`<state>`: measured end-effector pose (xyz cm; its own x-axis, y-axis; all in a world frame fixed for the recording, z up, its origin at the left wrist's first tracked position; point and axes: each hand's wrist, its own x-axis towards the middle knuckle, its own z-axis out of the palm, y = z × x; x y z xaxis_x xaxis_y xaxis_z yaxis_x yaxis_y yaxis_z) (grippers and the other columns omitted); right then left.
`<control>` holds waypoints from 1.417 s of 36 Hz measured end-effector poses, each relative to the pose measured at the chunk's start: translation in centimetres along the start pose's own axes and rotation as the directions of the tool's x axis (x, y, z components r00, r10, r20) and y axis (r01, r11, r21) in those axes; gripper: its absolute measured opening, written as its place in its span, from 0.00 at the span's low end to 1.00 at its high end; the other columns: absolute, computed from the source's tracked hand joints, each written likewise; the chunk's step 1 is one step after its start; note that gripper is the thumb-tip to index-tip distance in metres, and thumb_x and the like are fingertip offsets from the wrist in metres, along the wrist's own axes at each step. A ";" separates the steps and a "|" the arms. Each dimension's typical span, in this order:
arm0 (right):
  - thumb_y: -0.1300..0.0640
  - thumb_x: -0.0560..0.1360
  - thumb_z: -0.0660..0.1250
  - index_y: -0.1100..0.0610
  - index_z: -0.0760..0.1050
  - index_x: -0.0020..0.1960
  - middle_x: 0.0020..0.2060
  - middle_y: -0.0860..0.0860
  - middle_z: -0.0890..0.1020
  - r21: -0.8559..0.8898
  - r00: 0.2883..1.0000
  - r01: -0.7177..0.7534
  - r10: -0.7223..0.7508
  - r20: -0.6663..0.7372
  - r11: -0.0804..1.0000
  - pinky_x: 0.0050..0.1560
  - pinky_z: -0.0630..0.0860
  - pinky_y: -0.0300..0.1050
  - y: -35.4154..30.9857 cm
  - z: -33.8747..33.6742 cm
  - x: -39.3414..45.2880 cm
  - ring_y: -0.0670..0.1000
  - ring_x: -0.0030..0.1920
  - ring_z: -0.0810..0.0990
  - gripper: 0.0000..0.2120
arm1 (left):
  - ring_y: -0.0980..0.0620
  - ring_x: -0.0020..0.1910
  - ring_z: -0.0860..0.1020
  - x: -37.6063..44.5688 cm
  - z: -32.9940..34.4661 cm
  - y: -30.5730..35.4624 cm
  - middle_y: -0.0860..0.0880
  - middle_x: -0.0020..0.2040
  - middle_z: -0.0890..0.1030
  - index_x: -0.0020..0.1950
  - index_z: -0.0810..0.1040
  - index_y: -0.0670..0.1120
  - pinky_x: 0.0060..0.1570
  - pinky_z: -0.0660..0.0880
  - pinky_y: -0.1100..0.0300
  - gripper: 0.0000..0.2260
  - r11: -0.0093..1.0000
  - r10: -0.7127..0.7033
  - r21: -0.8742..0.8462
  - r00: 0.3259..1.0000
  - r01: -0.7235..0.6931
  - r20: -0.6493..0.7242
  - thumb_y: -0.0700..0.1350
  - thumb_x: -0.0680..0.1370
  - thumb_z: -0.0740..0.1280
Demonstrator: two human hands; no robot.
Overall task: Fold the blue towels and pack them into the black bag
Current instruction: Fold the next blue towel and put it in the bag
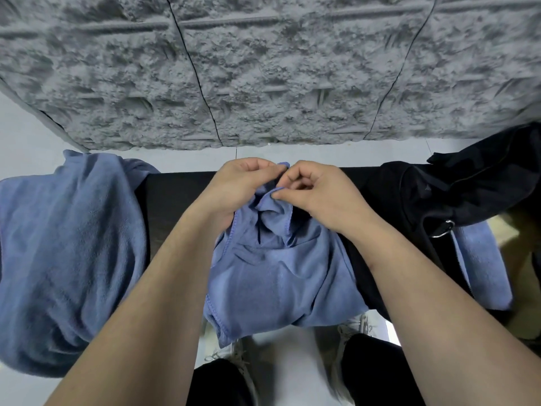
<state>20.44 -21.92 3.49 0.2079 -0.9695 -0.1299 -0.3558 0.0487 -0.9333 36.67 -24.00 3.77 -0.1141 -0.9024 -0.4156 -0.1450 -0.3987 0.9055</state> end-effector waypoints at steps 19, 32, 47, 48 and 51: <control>0.61 0.72 0.76 0.54 0.83 0.43 0.41 0.49 0.86 0.205 0.984 -0.118 0.142 -0.107 0.972 0.56 0.78 0.40 -0.5 -0.5 -0.1 0.44 0.42 0.82 0.04 | 0.48 0.52 0.82 -0.8 -0.4 0.1 0.44 0.49 0.85 0.42 0.85 0.50 0.67 0.73 0.45 0.04 0.998 0.061 0.012 0.992 -0.062 0.112 0.49 0.74 0.74; 0.61 0.76 0.71 0.52 0.77 0.41 0.32 0.42 0.81 0.374 0.936 -0.017 0.146 -0.321 0.927 0.41 0.74 0.33 0.1 -2.2 -1.1 0.39 0.34 0.78 0.08 | 0.50 0.40 0.71 -2.3 -5.1 -0.7 0.52 0.42 0.75 0.47 0.84 0.56 0.45 0.67 0.53 0.17 0.988 0.142 0.080 0.987 -0.136 -0.073 0.35 0.73 0.63; 0.60 0.80 0.65 0.52 0.73 0.44 0.38 0.50 0.79 0.396 0.947 -0.015 0.140 -0.288 0.918 0.36 0.77 0.38 -1.0 -4.8 -6.5 0.48 0.39 0.77 0.07 | 0.50 0.52 0.79 -8.9 -10.1 -1.9 0.35 0.64 0.77 0.55 0.79 0.54 0.45 0.78 0.62 0.14 0.960 0.271 0.074 0.827 -0.270 -0.492 0.37 0.76 0.72; 0.59 0.80 0.66 0.52 0.76 0.45 0.39 0.50 0.82 0.382 0.955 -0.022 0.132 -0.264 0.924 0.39 0.78 0.39 -1.0 -5.0 -6.9 0.48 0.40 0.79 0.06 | 0.48 0.58 0.79 -9.4 -10.3 -1.8 0.39 0.64 0.79 0.54 0.79 0.54 0.52 0.79 0.58 0.14 0.961 0.248 0.022 0.830 -0.274 -0.499 0.37 0.75 0.73; 0.57 0.79 0.68 0.51 0.83 0.47 0.42 0.49 0.86 0.372 0.965 -0.040 0.132 -0.227 0.927 0.47 0.79 0.46 -1.1 -5.4 -8.1 0.48 0.43 0.83 0.05 | 0.51 0.61 0.79 -10.7 -11.2 -1.8 0.51 0.59 0.82 0.54 0.82 0.51 0.59 0.78 0.52 0.11 0.971 0.209 -0.004 0.854 -0.240 -0.477 0.40 0.74 0.75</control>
<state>14.23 -15.46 7.33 -0.0532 -0.9835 -0.1728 0.0011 0.1730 -0.9849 49.17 -15.44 7.52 0.3407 -0.9318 -0.1251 -0.1092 -0.1713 0.9792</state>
